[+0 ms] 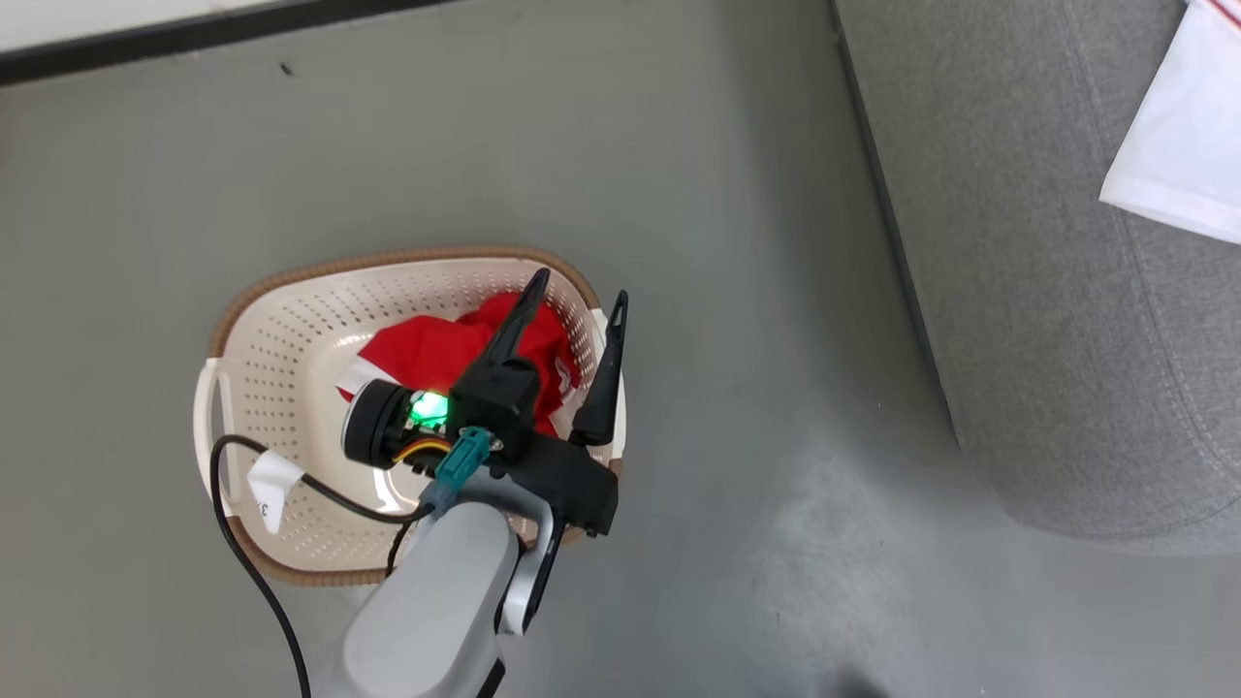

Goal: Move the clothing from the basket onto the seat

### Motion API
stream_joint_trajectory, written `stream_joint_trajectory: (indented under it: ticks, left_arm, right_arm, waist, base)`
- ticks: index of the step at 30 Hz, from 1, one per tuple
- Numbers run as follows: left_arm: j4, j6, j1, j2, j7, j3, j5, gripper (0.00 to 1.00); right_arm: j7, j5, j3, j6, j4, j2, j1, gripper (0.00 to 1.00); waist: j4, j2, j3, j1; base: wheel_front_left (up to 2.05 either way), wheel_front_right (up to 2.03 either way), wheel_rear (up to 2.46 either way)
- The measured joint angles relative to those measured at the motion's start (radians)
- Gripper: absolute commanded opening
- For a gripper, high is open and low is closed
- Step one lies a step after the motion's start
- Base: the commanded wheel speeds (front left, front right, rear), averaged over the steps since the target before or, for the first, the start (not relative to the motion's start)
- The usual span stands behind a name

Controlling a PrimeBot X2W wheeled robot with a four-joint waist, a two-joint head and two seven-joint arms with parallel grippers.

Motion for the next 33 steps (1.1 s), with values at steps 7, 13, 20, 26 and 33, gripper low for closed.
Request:
stream_joint_trajectory:
  ticks: [7, 13, 20, 26, 33]
  left_arm:
    - [0.014, 0.000, 0.051, -0.001, 0.000, 0.053, -0.027, 1.00]
    - [0.030, 0.000, 0.093, -0.004, 0.000, 0.095, -0.041, 1.00]
    - [0.058, 0.000, 0.153, -0.006, 0.000, 0.154, -0.040, 1.00]
    - [0.079, 0.000, 0.237, -0.008, 0.000, 0.240, -0.020, 1.00]
    - [0.081, 0.000, 0.322, -0.008, 0.000, 0.366, 0.053, 1.00]
  right_arm:
    - [-0.001, -0.009, 0.039, 0.000, -0.075, 0.020, 0.059, 1.00]
    - [-0.001, -0.021, 0.062, 0.000, -0.161, 0.059, 0.118, 1.00]
    - [-0.001, -0.062, 0.077, 0.000, -0.246, 0.088, 0.224, 1.00]
    - [-0.001, -0.062, 0.059, 0.000, -0.301, 0.138, 0.332, 1.00]
    - [-0.001, -0.073, 0.033, -0.042, -0.380, 0.206, 0.510, 1.00]
  waist:
    - [0.023, 0.0000, -0.088, -0.0001]
    - [0.051, 0.0000, -0.166, -0.0001]
    - [0.091, -0.0001, -0.261, 0.0000]
    - [0.137, -0.0001, -0.355, -0.0001]
    - [0.186, -0.0002, -0.464, 0.0000]
  base:
    - [0.00, 0.00, 0.00]
    - [0.00, 0.00, 0.00]
    - [0.00, 0.00, 0.00]
    - [0.00, 0.00, 0.00]
    - [0.00, 0.00, 0.00]
